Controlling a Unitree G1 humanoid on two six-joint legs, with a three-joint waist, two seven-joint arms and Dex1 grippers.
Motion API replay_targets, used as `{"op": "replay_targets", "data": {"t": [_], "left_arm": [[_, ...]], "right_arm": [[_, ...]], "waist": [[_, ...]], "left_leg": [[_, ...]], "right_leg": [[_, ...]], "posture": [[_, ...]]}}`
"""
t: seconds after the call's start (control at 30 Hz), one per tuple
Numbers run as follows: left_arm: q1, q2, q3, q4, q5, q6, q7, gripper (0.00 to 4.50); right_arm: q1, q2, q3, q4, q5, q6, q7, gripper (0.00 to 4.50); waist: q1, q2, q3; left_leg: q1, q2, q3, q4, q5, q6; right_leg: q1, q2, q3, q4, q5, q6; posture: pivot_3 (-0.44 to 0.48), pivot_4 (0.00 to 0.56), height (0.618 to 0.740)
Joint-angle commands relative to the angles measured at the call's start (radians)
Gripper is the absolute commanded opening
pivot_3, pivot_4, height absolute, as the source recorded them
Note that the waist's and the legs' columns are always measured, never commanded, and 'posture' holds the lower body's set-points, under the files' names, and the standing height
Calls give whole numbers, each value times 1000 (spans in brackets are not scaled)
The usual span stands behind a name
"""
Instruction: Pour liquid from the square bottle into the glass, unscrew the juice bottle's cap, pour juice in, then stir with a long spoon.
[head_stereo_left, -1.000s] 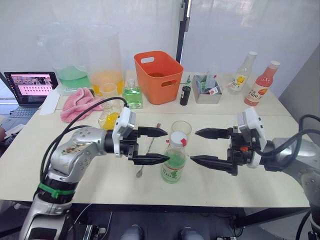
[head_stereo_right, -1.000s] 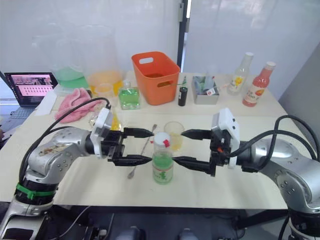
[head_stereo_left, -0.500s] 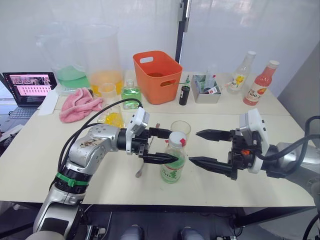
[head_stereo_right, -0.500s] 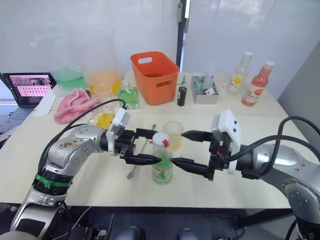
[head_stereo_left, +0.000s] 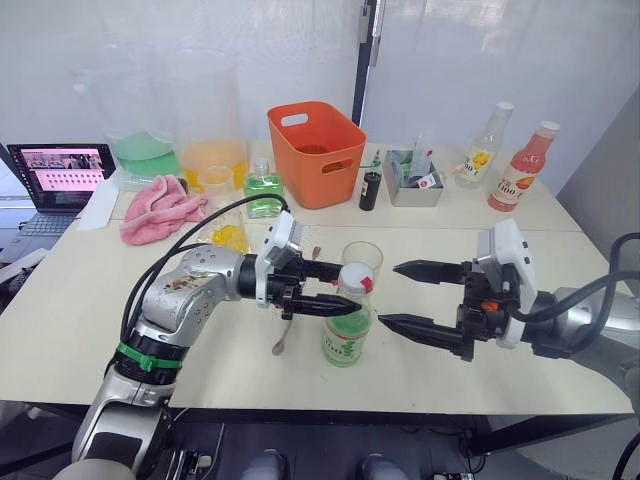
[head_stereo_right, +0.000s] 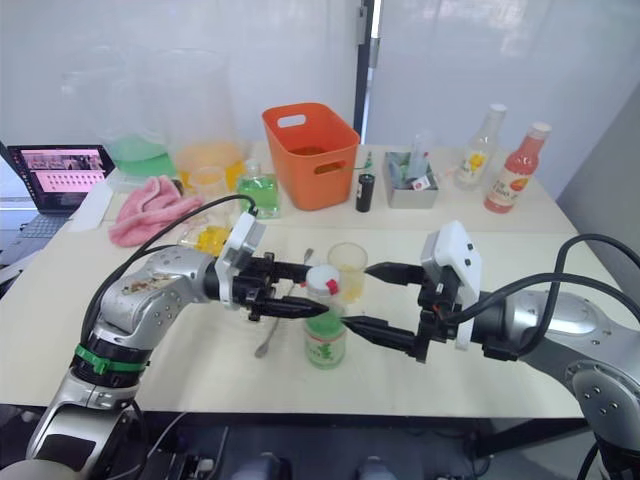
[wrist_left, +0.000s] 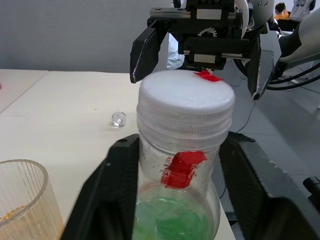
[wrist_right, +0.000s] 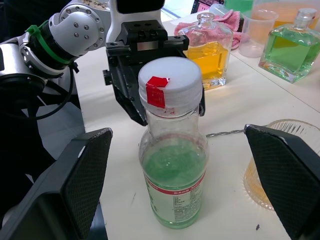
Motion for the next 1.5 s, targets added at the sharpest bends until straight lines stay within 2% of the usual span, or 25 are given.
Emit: {"op": "replay_targets", "data": {"t": [0.03, 0.1, 0.2, 0.33, 0.53, 0.67, 0.8, 0.9, 1.03, 1.07, 1.13, 1.23, 1.3, 1.43, 1.5], "left_arm": [[-13, 0, 7, -24, 3, -18, -16, 1508], [-11, 0, 5, -23, 10, -26, -20, 1508], [-5, -7, 3, -17, 28, -54, -21, 1508], [-1, -11, 5, -14, 41, -71, -24, 1508], [1, -6, 11, -16, 40, -74, -27, 1508], [3, -6, 11, -21, 38, -70, -25, 1508], [4, -5, 9, -25, 35, -63, -23, 1508], [3, -6, 7, -24, 34, -60, -24, 1508], [0, -7, 5, -18, 34, -62, -27, 1508], [0, -7, 5, -16, 35, -62, -27, 1508], [0, -7, 4, -18, 35, -61, -26, 1508], [1, -6, 3, -23, 35, -57, -24, 1508], [1, -5, 2, -23, 38, -56, -23, 1508], [6, 6, 6, -31, 41, -55, -26, 1508], [7, 8, 6, -31, 43, -55, -26, 1508]], "right_arm": [[-33, 4, 3, -22, 6, -30, -22, 4500], [-55, 15, 20, -26, 9, -30, -42, 4500], [-145, 85, 100, -25, -1, -3, -162, 4500], [-153, 146, 125, -65, 25, 54, -361, 4500], [-146, 200, 139, -153, 195, 103, -724, 4500], [-148, 201, 167, -183, 301, 85, -927, 4500], [-162, 137, 177, -196, 391, 69, -1050, 4500], [-171, 103, 195, -197, 437, 38, -1097, 3667], [-189, 67, 219, -195, 461, 5, -1128, 2311], [-194, 66, 225, -193, 457, -6, -1126, 1981], [-199, 64, 232, -191, 450, -22, -1115, 1742], [-199, 64, 228, -179, 413, -36, -1046, 1742], [-202, 71, 212, -139, 367, -62, -888, 1742], [-231, 40, 213, 78, 214, -132, -301, 1742], [-255, 25, 246, 143, 126, -158, -122, 1742]], "waist": [[0, 0, 0], [0, 0, 0], [-3, 0, 0], [3, 0, 0], [4, 0, 0], [0, 0, 0], [0, 0, 0], [-1, 0, 0], [-1, 0, 0], [0, 0, 0], [-1, 0, 0], [-1, 0, 0], [-1, 0, 0], [-1, 0, 0], [-1, 0, 0]], "left_leg": [[0, 0, 0, 0, 0, 0], [0, 0, 0, 0, 0, 0], [0, 0, 0, 0, 0, 0], [0, 0, 0, 0, 0, 0], [-2, 0, -2, 0, 0, 0], [-1, 1, -2, 0, 0, 0], [-1, 0, -2, 0, 0, 1], [-1, 1, -2, 0, 0, 1], [-2, 1, -1, 0, 1, 1], [-2, 1, -1, 0, 1, 1], [-2, 1, -2, 0, 1, 1], [-2, 1, -1, 0, 1, 1], [-2, 1, -1, 0, 1, 1], [-1, 0, 0, 0, 1, 1], [-2, 0, 0, 0, 1, 1]], "right_leg": [[0, 0, 0, 0, 0, 0], [0, 0, 0, 0, 0, 0], [0, 0, 0, 0, 0, 0], [0, 0, 0, 1, 0, 0], [-1, -2, 1, 1, 0, 0], [-1, -1, 1, 1, 0, 0], [0, -1, 1, 1, 0, 0], [0, -1, 1, 0, 0, 0], [0, -1, 1, 0, 0, 0], [0, -1, 1, -1, 0, 0], [0, -1, 1, -1, 0, 0], [0, -1, 1, -1, 0, 0], [0, 0, 1, -1, 0, 0], [0, 1, 1, -2, 0, 0], [0, 1, 1, -3, 0, 0]], "posture": [[0, 150, 739], [0, 150, 739], [0, 150, 739], [0, 150, 739], [0, 150, 739], [0, 150, 739], [0, 150, 739], [0, 150, 739], [0, 150, 739], [0, 150, 739], [0, 150, 739], [0, 150, 739], [0, 150, 739], [0, 150, 739], [0, 150, 739]]}}
